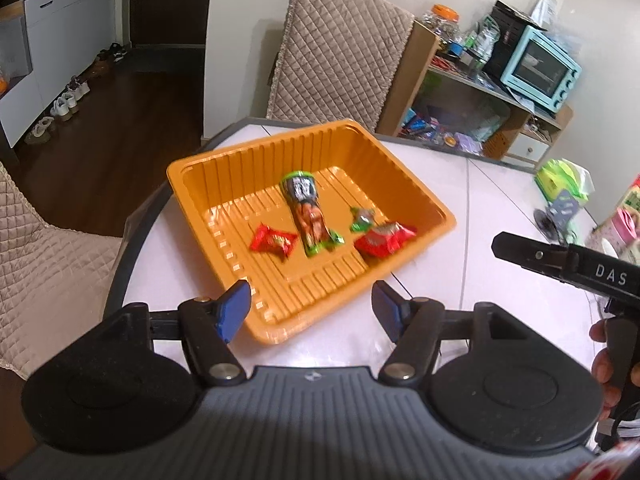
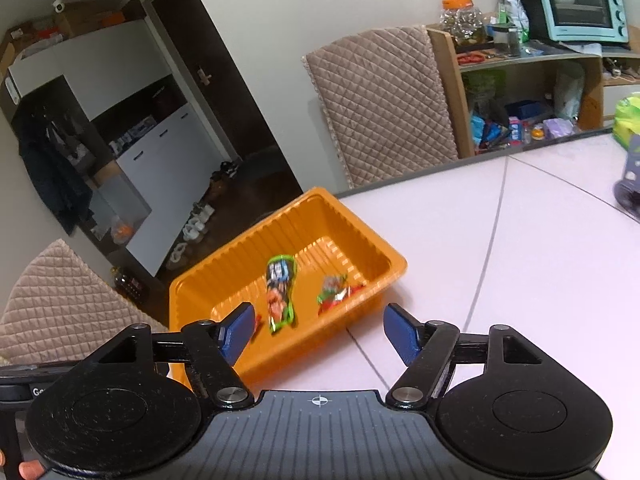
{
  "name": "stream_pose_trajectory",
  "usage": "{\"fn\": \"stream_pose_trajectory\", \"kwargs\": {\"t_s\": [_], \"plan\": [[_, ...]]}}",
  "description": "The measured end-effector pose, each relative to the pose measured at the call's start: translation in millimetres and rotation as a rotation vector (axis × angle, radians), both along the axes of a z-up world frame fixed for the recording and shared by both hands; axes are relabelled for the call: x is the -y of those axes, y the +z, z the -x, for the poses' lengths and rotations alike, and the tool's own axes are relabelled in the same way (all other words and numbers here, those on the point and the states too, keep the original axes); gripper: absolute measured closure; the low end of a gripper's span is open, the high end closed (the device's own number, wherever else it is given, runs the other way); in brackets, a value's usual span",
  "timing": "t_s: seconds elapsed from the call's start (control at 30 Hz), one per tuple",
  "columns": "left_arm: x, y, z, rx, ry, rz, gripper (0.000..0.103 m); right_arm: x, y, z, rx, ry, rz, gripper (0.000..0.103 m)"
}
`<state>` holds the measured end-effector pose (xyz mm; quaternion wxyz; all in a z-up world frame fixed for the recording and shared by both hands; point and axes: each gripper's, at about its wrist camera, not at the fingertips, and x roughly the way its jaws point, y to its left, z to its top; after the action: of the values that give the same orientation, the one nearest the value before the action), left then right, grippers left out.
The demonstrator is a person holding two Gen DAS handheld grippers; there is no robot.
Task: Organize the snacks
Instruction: 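Withdraw both open tools from the tray toward the loose snacks on the table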
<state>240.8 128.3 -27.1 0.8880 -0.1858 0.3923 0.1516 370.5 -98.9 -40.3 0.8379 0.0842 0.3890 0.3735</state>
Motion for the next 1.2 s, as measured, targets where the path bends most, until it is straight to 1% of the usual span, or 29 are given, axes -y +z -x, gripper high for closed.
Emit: {"fn": "stream_pose_trajectory", "kwargs": {"t_s": [0.1, 0.2, 0.4, 0.73, 0.8, 0.87, 0.9, 1.2], "plan": [[10, 3, 14, 0.001, -0.011, 0.005, 0.039, 13, 1, 17, -0.017, -0.006, 0.007, 0.032], [19, 4, 27, -0.005, -0.016, 0.012, 0.039, 25, 3, 34, -0.007, -0.028, 0.032, 0.031], [34, 4, 48, -0.021, -0.03, 0.022, 0.039, 49, 1, 66, -0.017, -0.043, 0.069, 0.031], [65, -4, 81, -0.047, -0.078, 0.026, 0.039, 89, -8, 101, -0.067, -0.08, 0.106, 0.031], [71, -5, 86, -0.051, -0.086, 0.028, 0.037, 96, -10, 108, -0.077, -0.089, 0.111, 0.031], [77, -7, 91, -0.053, -0.087, 0.027, 0.029, 102, -12, 114, -0.087, -0.096, 0.117, 0.031], [80, -8, 92, -0.056, -0.089, 0.024, 0.028, 104, -14, 117, -0.091, -0.099, 0.123, 0.031], [106, -18, 99, -0.082, -0.147, 0.039, 0.027, 123, -27, 140, -0.109, -0.12, 0.185, 0.031]]}}
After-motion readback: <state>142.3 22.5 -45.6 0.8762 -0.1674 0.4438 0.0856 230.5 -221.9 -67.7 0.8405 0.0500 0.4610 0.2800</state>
